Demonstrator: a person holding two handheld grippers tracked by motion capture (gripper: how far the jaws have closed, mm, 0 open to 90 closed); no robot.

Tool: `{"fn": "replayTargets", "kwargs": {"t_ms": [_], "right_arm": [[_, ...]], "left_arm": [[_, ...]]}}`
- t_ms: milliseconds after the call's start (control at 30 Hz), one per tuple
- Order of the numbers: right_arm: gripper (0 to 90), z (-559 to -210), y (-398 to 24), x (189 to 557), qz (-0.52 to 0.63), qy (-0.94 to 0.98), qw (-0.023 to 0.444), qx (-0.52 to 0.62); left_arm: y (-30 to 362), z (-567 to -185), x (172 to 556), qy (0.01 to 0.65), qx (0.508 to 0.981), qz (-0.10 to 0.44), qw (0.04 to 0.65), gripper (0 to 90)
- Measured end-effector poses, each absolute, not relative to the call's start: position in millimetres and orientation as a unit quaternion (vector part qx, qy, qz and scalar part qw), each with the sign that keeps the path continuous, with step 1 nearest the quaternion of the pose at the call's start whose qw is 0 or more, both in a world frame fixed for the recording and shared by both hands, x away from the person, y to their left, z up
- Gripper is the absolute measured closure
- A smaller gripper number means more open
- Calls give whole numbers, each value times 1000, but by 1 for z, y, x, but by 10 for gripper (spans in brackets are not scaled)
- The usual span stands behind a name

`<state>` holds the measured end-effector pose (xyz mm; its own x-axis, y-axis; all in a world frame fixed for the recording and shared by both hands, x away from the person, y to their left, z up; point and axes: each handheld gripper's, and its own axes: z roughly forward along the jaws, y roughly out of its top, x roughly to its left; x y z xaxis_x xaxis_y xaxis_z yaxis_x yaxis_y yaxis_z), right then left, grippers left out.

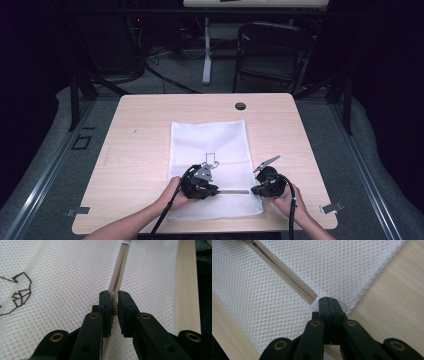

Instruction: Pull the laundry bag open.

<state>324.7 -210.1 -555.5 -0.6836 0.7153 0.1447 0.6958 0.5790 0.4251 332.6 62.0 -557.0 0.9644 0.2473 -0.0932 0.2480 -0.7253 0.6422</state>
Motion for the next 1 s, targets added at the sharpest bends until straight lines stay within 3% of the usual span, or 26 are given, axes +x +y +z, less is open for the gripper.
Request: {"fn": "replayTargets", "kwargs": {"t_ms": [1000], "right_arm": [[900, -556, -210, 324, 230, 889, 26, 395]], "left_arm": [[83, -556, 330, 137, 929, 4, 343, 823]]}}
